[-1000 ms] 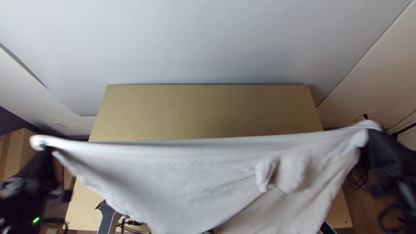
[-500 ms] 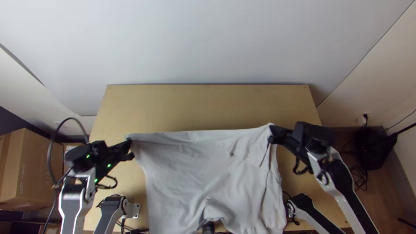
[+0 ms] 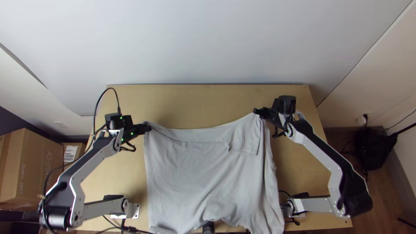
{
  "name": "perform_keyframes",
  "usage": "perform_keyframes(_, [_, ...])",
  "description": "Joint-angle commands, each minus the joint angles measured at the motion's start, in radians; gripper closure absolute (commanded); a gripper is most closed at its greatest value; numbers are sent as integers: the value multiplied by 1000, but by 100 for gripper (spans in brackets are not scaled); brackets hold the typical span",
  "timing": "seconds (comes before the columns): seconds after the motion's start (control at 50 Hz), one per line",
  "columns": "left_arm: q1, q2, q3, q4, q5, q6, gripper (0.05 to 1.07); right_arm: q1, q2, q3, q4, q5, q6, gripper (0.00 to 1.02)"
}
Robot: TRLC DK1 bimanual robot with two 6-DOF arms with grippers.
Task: Fold the t-shirt
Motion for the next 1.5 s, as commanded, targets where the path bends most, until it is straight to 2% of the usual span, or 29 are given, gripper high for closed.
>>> perform_keyframes(0.0, [-1, 129, 125, 33, -16, -7, 105, -19, 97, 100, 36, 4, -15, 100])
perform_keyframes(0.2, [1, 328, 311, 48, -22, -2, 105, -45, 268, 234, 87, 5, -48, 100])
perform_keyframes(0.58, [16, 610, 653, 19, -57, -2, 105, -102, 570, 579, 74, 15, -74, 99])
perform_keyframes(0.6, [18, 621, 665, 13, -60, -1, 102, -102, 581, 597, 73, 22, -79, 93])
perform_keyframes(0.62, [16, 629, 677, 8, -63, 1, 92, -102, 588, 611, 67, 24, -84, 81])
perform_keyframes(0.64, [16, 632, 686, 7, -66, 2, 76, -104, 593, 622, 65, 25, -85, 63])
perform_keyframes(0.68, [15, 636, 697, 4, -69, 7, 33, -104, 602, 648, 33, 32, -93, 21])
perform_keyframes(0.7, [13, 635, 702, 2, -72, 12, 14, -104, 608, 674, -1, 39, -102, 8])
perform_keyframes(0.72, [11, 633, 706, 2, -74, 12, 8, -104, 614, 695, -24, 45, -113, 4])
perform_keyframes(0.88, [21, 575, 731, -3, -81, -16, 9, -124, 570, 745, -73, 93, -143, 3])
perform_keyframes(0.96, [31, 521, 743, -35, -81, -33, 9, -142, 519, 763, -174, 91, -131, 3])
perform_keyframes(1.02, [31, 469, 743, -79, -81, -33, 9, -156, 473, 774, -286, 91, -107, 3])
perform_keyframes(1.14, [21, 348, 734, -197, -81, -21, 9, -182, 326, 735, -493, 91, -104, 3])
perform_keyframes(1.28, [-5, 207, 694, -320, -81, -7, 9, -203, 191, 720, -834, 82, -110, 3])
perform_keyframes(1.36, [-35, 106, 633, -351, -81, -7, 9, -217, 123, 645, -959, 78, -159, 3])
perform_keyframes(1.42, [-62, 29, 584, -375, -81, -7, 9, -228, 67, 545, -990, 61, -235, 3])
perform_keyframes(1.48, [-88, -51, 532, -383, -81, -7, 9, -236, 16, 452, -1025, 51, -283, 3])
